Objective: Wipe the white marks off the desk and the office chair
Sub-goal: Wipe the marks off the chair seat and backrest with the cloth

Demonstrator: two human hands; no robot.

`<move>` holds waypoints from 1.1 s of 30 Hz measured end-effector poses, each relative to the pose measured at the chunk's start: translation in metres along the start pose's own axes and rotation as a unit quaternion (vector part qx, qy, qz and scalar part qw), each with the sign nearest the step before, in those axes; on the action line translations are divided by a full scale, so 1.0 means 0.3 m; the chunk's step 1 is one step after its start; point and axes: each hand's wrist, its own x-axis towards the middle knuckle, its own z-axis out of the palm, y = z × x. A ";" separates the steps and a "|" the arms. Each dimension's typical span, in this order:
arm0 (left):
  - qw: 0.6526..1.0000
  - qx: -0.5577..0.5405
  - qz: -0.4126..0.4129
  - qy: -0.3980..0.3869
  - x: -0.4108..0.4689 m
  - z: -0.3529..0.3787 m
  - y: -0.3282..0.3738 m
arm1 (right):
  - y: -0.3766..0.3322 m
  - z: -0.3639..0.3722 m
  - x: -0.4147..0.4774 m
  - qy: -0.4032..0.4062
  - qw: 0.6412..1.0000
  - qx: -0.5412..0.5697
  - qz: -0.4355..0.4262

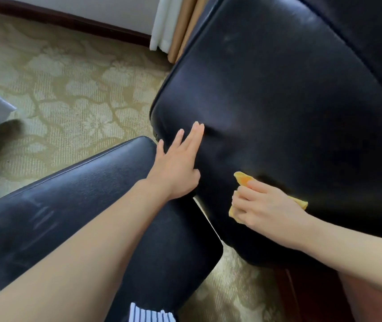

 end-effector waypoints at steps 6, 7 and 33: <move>0.998 0.043 0.000 -0.045 0.029 -0.038 -0.011 | 0.200 -0.144 -0.092 0.113 0.989 -0.097 0.022; 0.998 0.048 0.006 -0.044 0.028 -0.044 -0.022 | 0.236 -0.167 -0.076 0.130 0.985 -0.110 0.022; 0.997 0.069 -0.044 0.002 -0.105 0.002 -0.373 | 0.056 0.098 0.822 0.030 0.981 -0.190 -0.016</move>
